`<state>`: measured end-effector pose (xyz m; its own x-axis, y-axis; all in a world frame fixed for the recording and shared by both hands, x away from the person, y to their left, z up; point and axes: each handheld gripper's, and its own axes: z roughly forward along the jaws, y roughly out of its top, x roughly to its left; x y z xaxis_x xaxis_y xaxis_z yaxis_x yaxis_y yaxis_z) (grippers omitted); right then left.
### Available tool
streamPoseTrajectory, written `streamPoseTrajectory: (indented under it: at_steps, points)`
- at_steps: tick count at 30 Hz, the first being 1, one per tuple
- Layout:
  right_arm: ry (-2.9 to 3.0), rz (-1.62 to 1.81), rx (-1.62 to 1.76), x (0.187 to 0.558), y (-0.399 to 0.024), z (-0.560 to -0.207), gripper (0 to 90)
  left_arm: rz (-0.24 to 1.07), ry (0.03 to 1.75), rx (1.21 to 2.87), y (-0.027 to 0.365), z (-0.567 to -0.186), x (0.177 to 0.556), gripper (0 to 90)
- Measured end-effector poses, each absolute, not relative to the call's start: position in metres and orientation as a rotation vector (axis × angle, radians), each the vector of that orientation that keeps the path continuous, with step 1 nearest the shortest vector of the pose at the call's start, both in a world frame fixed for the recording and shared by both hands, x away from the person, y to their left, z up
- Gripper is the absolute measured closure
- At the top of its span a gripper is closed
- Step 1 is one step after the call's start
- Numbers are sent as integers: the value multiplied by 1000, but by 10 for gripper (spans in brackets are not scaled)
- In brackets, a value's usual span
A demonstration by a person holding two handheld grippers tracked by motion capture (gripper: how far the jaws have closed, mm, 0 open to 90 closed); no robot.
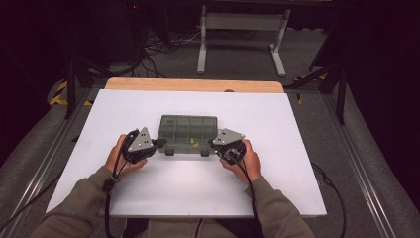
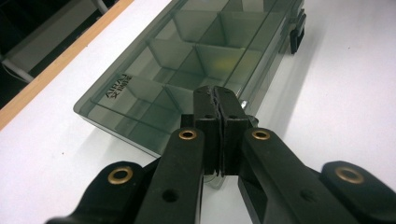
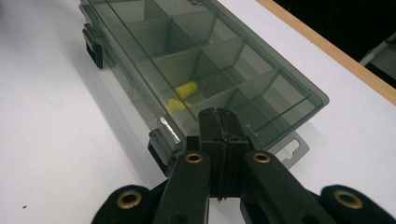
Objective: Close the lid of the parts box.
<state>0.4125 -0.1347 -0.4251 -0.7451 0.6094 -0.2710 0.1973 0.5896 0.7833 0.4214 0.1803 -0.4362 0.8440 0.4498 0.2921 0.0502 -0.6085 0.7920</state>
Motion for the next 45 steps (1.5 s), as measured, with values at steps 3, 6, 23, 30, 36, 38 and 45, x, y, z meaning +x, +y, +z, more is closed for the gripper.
streamPoseTrajectory:
  at_steps: [3, 6, 23, 30, 36, 38, 45]
  points:
    - [2296, 1049, 647, 413, -136, -428, 900, 612, 355, 2178, 178, -440, 421, 894]
    - [2290, 1075, 657, 413, -137, -430, 900, 598, 361, 2157, 178, -443, 420, 898]
    - [2251, 1134, 661, 410, -142, -435, 892, 558, 350, 2110, 179, -448, 419, 886]
    - [2218, 1176, 649, 410, -147, -431, 885, 582, 348, 2097, 181, -445, 417, 878]
    - [2204, 1203, 632, 408, -148, -428, 882, 614, 347, 2069, 183, -440, 414, 848]
    - [2200, 1209, 627, 407, -148, -427, 874, 617, 348, 2060, 184, -439, 413, 835]
    - [2197, 1241, 619, 406, -147, -427, 854, 622, 351, 2056, 185, -439, 414, 776]
